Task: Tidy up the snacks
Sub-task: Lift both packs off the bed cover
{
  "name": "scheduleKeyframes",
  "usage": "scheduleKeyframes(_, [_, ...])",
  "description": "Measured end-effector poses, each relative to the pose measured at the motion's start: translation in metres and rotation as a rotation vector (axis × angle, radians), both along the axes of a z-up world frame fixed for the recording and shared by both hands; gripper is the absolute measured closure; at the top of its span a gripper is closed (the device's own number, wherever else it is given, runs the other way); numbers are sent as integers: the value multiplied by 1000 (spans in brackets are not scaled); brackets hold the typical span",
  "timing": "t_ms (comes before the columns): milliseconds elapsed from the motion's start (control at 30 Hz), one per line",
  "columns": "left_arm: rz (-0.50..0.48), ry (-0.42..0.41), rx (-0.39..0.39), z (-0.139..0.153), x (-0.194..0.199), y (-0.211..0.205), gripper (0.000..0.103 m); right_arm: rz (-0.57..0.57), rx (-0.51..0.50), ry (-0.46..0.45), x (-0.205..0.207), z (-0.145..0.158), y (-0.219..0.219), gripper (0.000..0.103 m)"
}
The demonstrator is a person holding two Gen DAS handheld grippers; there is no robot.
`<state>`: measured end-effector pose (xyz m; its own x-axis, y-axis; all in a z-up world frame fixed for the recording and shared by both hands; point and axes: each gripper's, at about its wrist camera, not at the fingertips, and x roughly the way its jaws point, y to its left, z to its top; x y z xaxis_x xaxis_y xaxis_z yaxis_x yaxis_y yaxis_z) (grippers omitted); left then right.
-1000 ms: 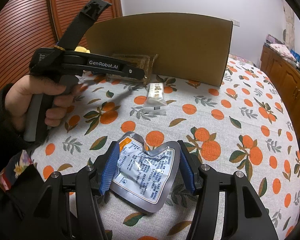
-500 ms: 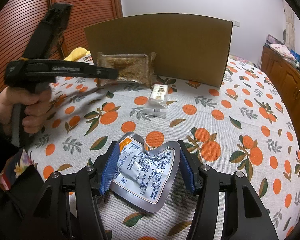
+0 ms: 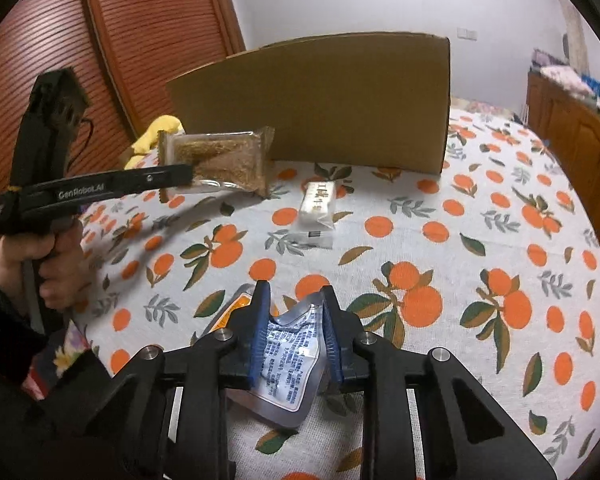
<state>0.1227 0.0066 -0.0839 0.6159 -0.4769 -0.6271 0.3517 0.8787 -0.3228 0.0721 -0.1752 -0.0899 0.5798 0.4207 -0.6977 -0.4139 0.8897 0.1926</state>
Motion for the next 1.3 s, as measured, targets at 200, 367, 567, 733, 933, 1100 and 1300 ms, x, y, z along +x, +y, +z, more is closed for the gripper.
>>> scheduleKeyframes(200, [-3, -12, -3, 3, -4, 2, 88, 5, 15, -4, 0, 5, 0, 85])
scheduleKeyframes(367, [-10, -39, 4, 8, -8, -1, 88, 16, 22, -22, 0, 15, 3, 88])
scheduleKeyframes(567, [-16, -60, 10, 16, -10, -5, 89, 53, 4, -57, -1, 31, 12, 92])
scheduleKeyframes(733, [-27, -74, 9, 22, -11, -9, 89, 51, -16, -93, 3, 46, 16, 96])
scheduleKeyframes(933, [-37, -90, 0, 29, -14, -10, 89, 60, -31, -112, 2, 56, 17, 97])
scheduleKeyframes(1100, [-43, -104, -11, 37, -16, -12, 89, 65, -50, -141, 4, 71, 17, 97])
scheduleKeyframes(1300, [-52, -146, -26, 59, -17, -13, 89, 63, -71, -199, 9, 96, 17, 97])
